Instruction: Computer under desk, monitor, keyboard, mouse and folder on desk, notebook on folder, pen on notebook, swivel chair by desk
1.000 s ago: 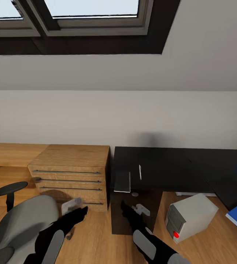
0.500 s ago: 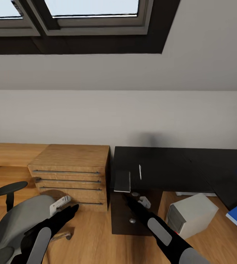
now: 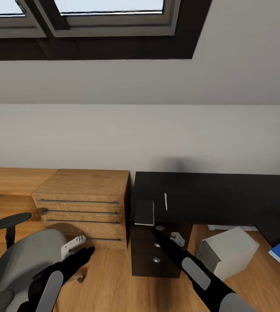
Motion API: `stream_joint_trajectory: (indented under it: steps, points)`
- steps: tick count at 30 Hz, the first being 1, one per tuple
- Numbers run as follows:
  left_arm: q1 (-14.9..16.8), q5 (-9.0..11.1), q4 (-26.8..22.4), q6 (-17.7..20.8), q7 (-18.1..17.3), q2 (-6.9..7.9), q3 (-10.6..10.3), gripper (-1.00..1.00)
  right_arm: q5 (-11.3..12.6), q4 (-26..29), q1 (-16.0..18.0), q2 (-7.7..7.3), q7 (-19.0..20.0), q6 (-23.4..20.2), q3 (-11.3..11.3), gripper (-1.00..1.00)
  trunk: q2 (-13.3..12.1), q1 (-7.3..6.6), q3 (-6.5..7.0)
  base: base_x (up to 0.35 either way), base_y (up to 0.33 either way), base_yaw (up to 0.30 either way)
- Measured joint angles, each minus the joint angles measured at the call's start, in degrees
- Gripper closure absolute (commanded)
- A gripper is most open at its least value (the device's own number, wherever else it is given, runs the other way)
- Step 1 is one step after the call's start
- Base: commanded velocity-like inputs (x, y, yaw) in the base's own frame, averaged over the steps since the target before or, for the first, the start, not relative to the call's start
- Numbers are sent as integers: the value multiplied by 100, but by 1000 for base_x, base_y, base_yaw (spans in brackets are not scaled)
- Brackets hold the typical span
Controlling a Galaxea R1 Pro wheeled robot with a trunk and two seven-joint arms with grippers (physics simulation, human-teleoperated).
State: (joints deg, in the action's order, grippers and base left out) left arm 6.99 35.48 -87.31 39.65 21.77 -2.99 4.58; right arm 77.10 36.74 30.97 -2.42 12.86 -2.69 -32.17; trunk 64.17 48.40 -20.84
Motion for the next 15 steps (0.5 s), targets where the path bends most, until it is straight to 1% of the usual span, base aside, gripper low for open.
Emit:
stream_joint_trajectory:
  steps: [6,7,10,15]
  points:
    - [0,-91,53,1,0,-3,-57,-100,-3,5,0,-48,3,1,0,-100,241,132,-108,0,0,0]
    - [0,-132,58,2,2,-4,-63,-100,-6,6,0,-55,-1,3,2,-100,242,132,-108,0,0,0]
    - [0,-165,65,3,4,-4,-66,-100,-9,5,0,-66,3,15,1,-100,242,133,-108,0,0,0]
    - [0,-215,66,-2,3,-11,-178,-100,-39,19,0,-67,13,76,-7,-100,242,133,-108,0,0,0]
